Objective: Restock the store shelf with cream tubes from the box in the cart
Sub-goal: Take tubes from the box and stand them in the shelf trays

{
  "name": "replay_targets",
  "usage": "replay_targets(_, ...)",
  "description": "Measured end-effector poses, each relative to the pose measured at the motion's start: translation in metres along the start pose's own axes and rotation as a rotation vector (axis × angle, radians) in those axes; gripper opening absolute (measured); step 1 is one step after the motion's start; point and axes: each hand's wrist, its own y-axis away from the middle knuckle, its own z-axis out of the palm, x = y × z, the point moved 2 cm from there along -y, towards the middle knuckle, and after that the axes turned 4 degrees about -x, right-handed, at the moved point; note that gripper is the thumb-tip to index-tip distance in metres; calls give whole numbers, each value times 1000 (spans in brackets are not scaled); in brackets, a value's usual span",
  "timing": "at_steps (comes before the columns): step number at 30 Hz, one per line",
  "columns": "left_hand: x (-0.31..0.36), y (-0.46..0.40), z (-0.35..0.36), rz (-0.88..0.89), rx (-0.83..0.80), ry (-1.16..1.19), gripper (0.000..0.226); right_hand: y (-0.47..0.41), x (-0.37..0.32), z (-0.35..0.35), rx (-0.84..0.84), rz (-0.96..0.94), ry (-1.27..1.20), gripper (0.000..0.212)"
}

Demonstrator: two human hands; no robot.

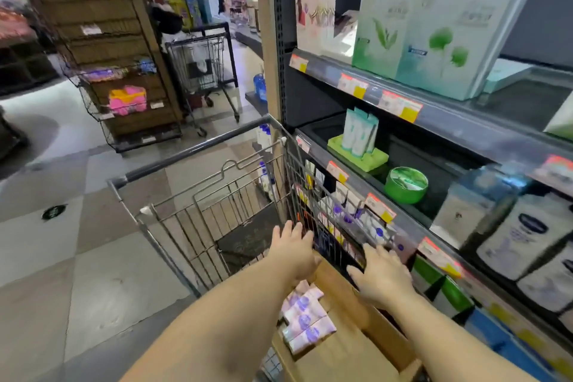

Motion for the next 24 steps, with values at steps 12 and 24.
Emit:
replay_targets(12, -50, -175, 99, 428, -269, -280, 72, -73, -4, 169, -239, 485, -361, 53)
replay_targets(24, -104, -237, 213, 621, -257, -200, 83, -135, -22, 376, -274, 966, -980, 48)
